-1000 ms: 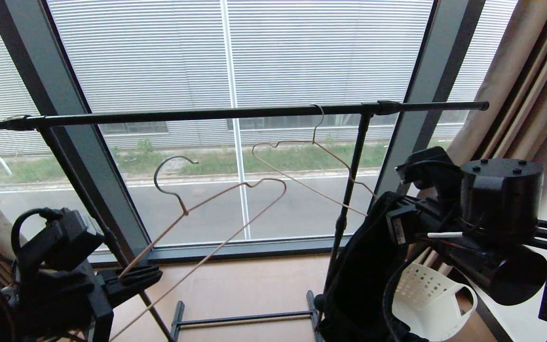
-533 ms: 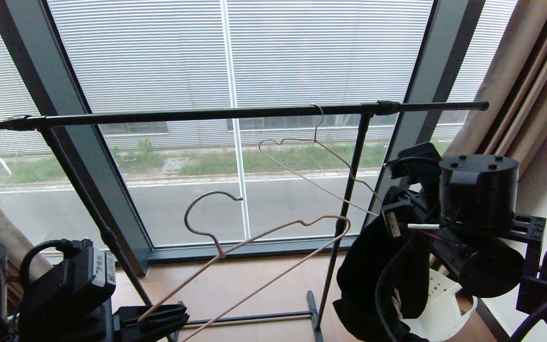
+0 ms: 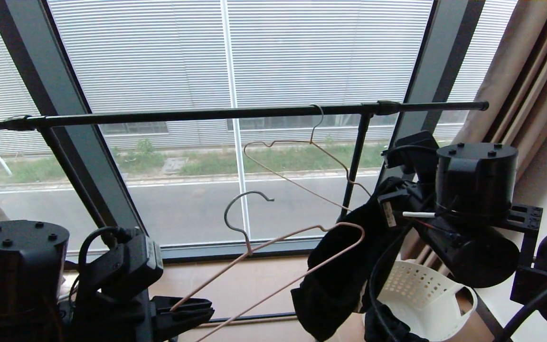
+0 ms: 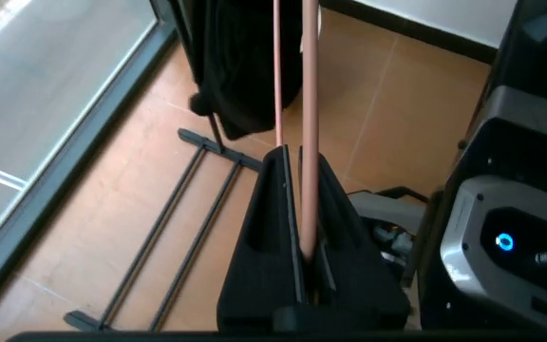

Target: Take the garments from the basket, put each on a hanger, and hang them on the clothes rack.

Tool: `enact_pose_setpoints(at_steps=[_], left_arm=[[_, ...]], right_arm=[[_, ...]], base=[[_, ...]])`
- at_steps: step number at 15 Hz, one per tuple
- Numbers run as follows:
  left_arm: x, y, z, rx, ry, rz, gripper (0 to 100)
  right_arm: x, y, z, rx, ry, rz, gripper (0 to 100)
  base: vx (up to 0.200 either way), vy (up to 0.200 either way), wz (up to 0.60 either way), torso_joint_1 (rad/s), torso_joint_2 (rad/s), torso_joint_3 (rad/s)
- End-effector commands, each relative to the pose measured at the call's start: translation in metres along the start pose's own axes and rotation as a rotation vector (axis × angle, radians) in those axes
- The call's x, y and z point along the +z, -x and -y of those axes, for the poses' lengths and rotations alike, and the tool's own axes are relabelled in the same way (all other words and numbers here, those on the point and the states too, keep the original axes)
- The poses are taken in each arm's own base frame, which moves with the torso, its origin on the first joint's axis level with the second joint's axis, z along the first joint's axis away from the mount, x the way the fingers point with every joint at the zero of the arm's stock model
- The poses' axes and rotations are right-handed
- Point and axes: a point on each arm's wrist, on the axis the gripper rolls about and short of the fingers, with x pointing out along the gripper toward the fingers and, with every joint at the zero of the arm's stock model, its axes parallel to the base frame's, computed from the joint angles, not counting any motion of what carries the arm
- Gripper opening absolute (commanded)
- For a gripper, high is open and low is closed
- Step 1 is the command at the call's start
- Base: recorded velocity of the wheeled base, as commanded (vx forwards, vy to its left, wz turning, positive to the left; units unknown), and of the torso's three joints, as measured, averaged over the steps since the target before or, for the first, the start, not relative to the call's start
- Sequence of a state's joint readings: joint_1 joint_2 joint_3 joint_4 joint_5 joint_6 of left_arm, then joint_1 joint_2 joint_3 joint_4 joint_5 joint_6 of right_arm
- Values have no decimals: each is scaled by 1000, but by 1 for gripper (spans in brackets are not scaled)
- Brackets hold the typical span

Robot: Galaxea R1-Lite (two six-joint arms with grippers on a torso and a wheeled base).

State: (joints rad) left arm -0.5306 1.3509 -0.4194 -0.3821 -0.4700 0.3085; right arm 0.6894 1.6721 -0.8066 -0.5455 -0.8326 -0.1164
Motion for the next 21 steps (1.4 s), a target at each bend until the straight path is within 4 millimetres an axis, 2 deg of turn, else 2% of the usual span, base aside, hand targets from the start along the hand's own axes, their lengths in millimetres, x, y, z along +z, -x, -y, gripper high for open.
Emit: enact_pose_setpoints(at_steps=[1,6,9,12,17,21], left_arm=[[3,-18,-10,-8,32,-25,0],[12,-44,-14,-27,41,23,0],[15,-48,-14,-11,33,22,0],[14,-47,-15,3,35,17,0],[12,-45,-21,88,42,11,0],[15,-53,-24,132,23,39,0]], right_arm=[[1,5,-4,11,5,8,0],[1,20,-19,40,24,25,0],[0,22,-21,32,25,24,0],[4,33,-20,53,15,48,0],[11,39,-13,26,-12,64,0],[10,59,-34,117,44,72,0]], base=[[0,0,0,0,0,0],[0,0,0,0,0,0],[0,0,0,0,0,0],[0,0,0,0,0,0],[0,0,0,0,0,0],[0,0,0,0,0,0]])
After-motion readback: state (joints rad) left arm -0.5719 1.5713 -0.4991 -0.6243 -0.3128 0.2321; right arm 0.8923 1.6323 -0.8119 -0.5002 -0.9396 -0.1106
